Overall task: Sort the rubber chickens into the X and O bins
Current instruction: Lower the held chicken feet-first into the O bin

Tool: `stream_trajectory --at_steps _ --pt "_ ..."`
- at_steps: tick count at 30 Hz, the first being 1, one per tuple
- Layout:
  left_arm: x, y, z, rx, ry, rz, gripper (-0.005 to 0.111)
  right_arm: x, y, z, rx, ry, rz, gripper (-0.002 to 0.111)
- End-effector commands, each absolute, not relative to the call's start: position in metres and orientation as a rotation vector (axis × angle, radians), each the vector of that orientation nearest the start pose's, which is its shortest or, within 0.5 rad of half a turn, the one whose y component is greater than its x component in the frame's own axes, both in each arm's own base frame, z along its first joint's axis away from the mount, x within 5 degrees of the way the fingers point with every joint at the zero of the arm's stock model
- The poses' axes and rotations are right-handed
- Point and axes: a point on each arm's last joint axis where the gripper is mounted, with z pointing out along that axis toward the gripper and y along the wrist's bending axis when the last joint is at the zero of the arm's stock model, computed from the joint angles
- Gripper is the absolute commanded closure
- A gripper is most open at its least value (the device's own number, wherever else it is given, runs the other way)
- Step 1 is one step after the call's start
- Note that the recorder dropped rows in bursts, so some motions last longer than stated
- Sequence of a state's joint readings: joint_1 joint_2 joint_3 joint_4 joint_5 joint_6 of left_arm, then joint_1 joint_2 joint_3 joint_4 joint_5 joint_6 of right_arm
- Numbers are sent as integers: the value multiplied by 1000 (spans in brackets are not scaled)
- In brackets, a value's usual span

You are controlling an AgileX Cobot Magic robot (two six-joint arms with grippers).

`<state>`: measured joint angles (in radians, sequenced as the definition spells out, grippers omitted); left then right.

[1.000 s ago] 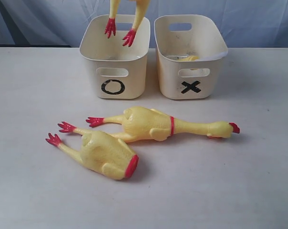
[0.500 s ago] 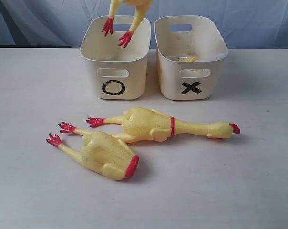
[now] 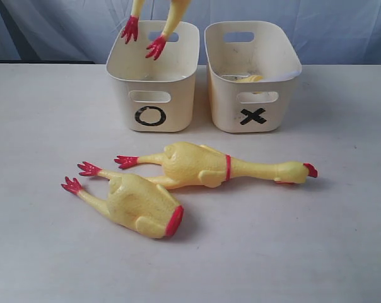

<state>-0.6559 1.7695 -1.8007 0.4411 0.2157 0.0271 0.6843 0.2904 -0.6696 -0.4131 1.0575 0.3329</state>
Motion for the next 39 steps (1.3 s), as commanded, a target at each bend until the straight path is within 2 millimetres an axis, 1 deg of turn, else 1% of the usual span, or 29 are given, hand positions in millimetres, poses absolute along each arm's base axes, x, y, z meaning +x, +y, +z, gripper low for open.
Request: stream_trajectory --at_steps 1,3,5,6,7,8,9,10,11,13,15,18,22,23,24,25,26,27,31,33,34,35,38,39 --pt "329 -237 462 733 1470 -72 107 41 -8 328 -388 2045 103 55" --pt "323 -225 473 715 1469 -33 107 41 -8 327 -388 2047 103 55" --pt "303 -196 504 668 1432 56 107 41 -8 327 -388 2051 104 55" --pt "299 -188 510 647 1424 59 107 41 -8 327 -388 2052 106 55" --pt "294 -172 521 603 1407 71 107 40 -8 327 -388 2054 105 55" --pt "293 -158 528 555 1404 81 107 40 -8 327 -388 2054 105 55" --pt "294 -134 536 478 1404 106 107 40 -8 327 -388 2054 105 55" --pt "296 -124 538 450 1408 126 107 40 -8 327 -388 2054 105 55" --pt "301 -104 540 379 1417 145 107 40 -8 327 -388 2054 105 55" --pt "310 -82 540 294 1425 136 107 40 -8 327 -388 2054 105 55" --pt "321 -71 537 223 1420 58 107 41 -8 327 -390 2052 104 55" --pt "341 -57 529 142 1402 -22 107 41 -8 327 -392 2046 106 55" --pt "372 -58 505 128 1433 -51 107 41 -7 329 -393 2032 114 55" --pt "386 -62 492 118 1450 -80 107 41 -7 329 -393 2030 115 55" --pt "394 -62 484 98 1467 -107 107 41 -7 329 -393 2031 117 55" --pt "408 -58 469 19 1503 -176 107 41 -7 328 -394 2033 118 55" --pt "413 -53 464 -24 1517 -203 107 41 -7 328 -394 2033 118 55" --pt "423 -44 452 -91 1554 -231 107 41 -7 328 -394 2035 118 55" --pt "432 -33 440 -127 1595 -216 107 41 -6 328 -402 2036 120 55" --pt "440 -25 423 -155 1674 -192 107 40 -6 328 -409 2038 127 55" --pt "442 -24 418 -153 1696 -180 107 41 -6 328 -409 2036 127 55" --pt "448 -26 409 -150 1725 -172 107 41 -6 328 -409 2036 127 55" --pt "455 -39 399 -122 1725 -197 107 40 -5 328 -409 2037 131 55" --pt "458 -47 395 -112 1719 -218 107 40 -5 328 -409 2037 131 55"
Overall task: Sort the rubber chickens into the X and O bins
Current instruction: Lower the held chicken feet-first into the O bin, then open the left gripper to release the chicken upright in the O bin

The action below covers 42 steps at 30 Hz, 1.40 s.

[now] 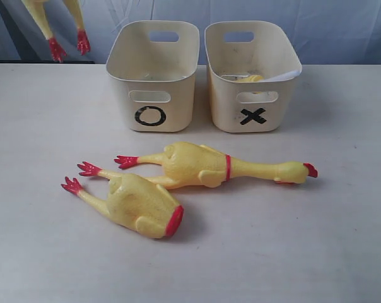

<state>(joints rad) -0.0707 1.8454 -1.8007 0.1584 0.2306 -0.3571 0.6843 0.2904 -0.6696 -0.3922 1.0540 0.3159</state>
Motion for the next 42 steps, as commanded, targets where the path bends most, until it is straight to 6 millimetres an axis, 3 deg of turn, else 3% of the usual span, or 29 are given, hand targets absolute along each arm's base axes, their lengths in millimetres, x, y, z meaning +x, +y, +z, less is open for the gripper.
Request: stream_trajectory --at_steps 1,4,20,33,42 --pt "459 -51 394 -102 1710 -227 107 41 -5 328 -410 2034 131 55" --pt "464 -61 388 -125 1698 -292 107 40 -5 328 -410 2035 134 55" --pt "463 -87 401 -82 1527 -387 107 33 -11 330 -410 1975 149 55" --pt "476 -127 357 36 1637 -376 107 33 -11 330 -410 1975 157 55" --pt "480 -138 336 117 1728 -309 107 32 -10 330 -415 1975 171 55"
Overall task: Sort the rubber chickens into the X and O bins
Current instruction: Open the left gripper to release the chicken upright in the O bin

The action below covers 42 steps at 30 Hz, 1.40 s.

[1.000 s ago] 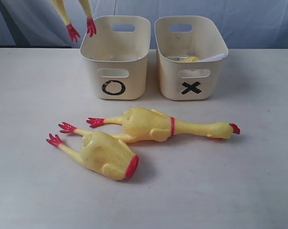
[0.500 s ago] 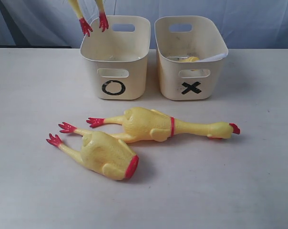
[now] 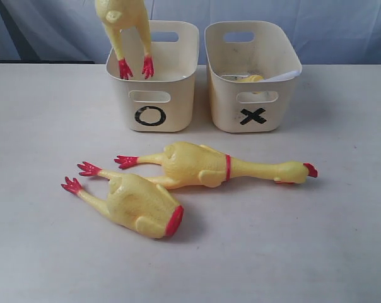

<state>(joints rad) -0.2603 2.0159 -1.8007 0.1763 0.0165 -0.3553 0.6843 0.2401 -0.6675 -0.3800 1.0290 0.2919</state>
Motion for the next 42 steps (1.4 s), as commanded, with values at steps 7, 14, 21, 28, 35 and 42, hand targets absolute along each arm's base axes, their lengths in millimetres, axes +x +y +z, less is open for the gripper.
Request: stream_trajectory --at_steps 7,14,21,28,35,42 --pt "486 -154 309 154 1781 -312 107 32 -10 330 -418 1974 169 55" --pt "491 -162 283 227 1844 -256 107 32 -9 330 -417 1975 171 55" --pt "494 -171 262 239 1880 -266 107 32 -9 330 -417 1975 171 55" --pt "494 -186 251 279 1873 -284 100 32 -9 330 -418 1976 174 55" --pt "494 -186 248 274 1883 -286 70 32 -9 330 -418 1973 175 55" --pt "494 -186 249 263 1883 -294 50 32 -9 330 -418 1972 176 55"
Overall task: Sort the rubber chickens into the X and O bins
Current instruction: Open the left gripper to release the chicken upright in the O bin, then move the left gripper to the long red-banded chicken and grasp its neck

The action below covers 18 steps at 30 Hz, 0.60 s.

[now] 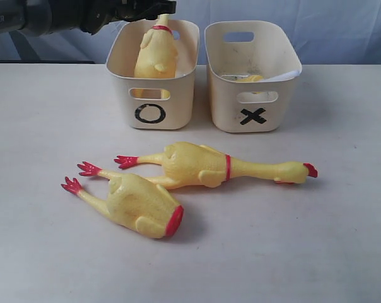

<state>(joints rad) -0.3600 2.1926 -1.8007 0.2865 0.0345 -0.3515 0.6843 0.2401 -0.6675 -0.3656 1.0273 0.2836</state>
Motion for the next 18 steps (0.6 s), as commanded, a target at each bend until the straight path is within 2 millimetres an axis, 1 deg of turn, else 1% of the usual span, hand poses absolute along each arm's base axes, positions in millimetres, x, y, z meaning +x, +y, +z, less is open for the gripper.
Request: stream_trajectory --at_steps 1,4,9,12,16,18 --pt "494 -186 250 262 1881 -295 50 32 -9 330 -418 1972 176 55" --pt "493 -185 254 261 1878 -294 50 32 -9 330 -418 1972 176 55" --pt "488 -183 272 257 1851 -294 50 33 -9 331 -418 1967 178 55" --pt "484 -180 281 262 1866 -271 50 33 -9 331 -418 1967 178 55" --pt "477 -172 294 287 1908 -194 50 33 -9 331 -418 1967 178 55" --pt "471 -166 302 316 1949 -112 50 33 -9 331 -418 1967 178 55"
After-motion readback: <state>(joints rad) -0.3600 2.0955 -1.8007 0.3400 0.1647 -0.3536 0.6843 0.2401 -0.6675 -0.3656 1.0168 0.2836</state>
